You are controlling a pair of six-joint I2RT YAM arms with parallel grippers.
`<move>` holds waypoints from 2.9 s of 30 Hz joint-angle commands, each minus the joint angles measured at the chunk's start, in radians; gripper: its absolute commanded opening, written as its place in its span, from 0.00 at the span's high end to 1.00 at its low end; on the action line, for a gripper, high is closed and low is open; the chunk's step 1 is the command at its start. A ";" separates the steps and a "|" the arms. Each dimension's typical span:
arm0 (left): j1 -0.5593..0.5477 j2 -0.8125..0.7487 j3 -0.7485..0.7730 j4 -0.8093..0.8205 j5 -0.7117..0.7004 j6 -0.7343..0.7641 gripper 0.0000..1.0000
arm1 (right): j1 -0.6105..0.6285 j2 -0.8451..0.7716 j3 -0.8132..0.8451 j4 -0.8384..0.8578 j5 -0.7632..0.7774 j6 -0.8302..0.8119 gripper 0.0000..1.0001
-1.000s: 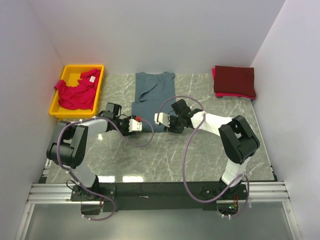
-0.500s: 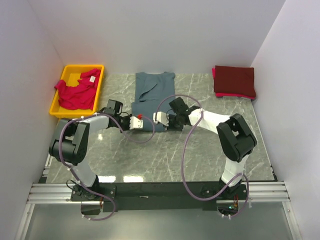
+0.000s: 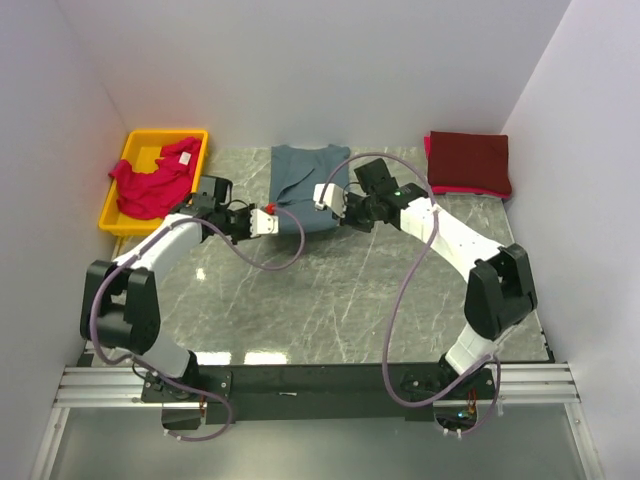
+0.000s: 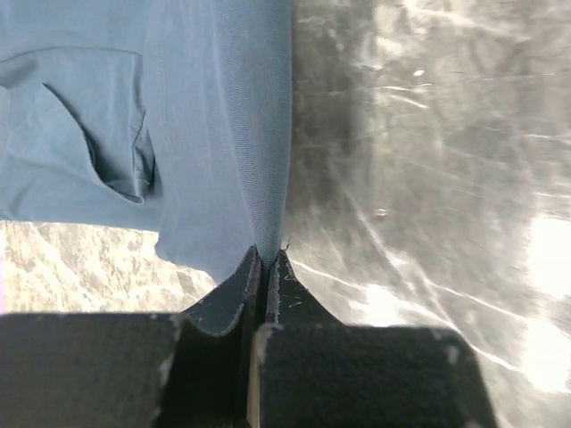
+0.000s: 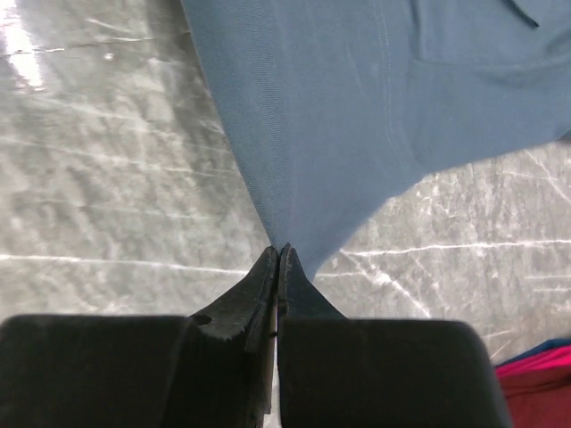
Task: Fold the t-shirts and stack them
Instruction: Fold the tshirt
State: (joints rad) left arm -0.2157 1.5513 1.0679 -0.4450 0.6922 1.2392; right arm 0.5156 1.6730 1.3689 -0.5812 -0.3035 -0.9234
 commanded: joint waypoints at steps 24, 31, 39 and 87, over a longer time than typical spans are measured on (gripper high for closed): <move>-0.179 -0.689 -0.280 -0.632 0.109 0.014 0.99 | 0.244 -0.581 -0.384 -0.379 -0.180 0.164 1.00; -0.108 -0.334 0.020 -0.535 0.092 -0.040 0.99 | 0.045 -0.377 -0.203 -0.413 -0.207 0.006 1.00; -0.007 0.166 0.456 -0.574 0.167 -0.001 0.98 | -0.060 0.000 0.111 -0.390 -0.206 -0.103 1.00; -0.192 0.102 0.107 -0.075 0.164 -0.480 0.35 | -0.172 0.307 0.182 -0.039 -0.707 0.829 0.76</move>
State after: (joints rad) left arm -0.3679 1.5959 1.1282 -0.6003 0.8177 0.8127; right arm 0.3332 1.9343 1.5513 -0.7666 -0.9047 -0.3500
